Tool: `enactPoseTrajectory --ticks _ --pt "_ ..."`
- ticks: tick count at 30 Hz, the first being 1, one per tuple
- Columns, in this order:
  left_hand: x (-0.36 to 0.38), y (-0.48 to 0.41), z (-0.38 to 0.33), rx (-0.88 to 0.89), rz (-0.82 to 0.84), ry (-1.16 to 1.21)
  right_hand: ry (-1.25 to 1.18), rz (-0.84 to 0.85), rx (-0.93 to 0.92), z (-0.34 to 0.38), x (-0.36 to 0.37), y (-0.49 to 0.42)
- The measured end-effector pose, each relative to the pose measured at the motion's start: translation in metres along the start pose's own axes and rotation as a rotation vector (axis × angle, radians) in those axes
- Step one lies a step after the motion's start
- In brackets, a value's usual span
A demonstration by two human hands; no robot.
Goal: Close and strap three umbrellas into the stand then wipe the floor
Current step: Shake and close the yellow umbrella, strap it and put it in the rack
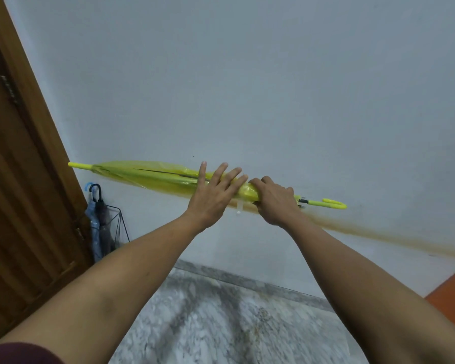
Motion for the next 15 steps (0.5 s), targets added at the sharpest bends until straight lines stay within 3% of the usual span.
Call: enactPoseTrajectory --ticks 7,15 --pt "-0.011 -0.007 0.002 -0.003 -0.047 0.119 -0.063 -0.147 -0.068 0.001 0.001 0.01" --pt "-0.019 -0.019 0.001 -0.008 0.201 0.322 0.088 -0.248 -0.165 -0.005 -0.002 0.032"
Point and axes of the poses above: each hand's wrist, its own y-axis away from the middle knuckle, its own x-axis out of the palm, z = x × y, the point moved 4 cm from there along -y, towards the middle knuckle, and after that the axes turned 3 degrees about y, right-handed, at the moved point
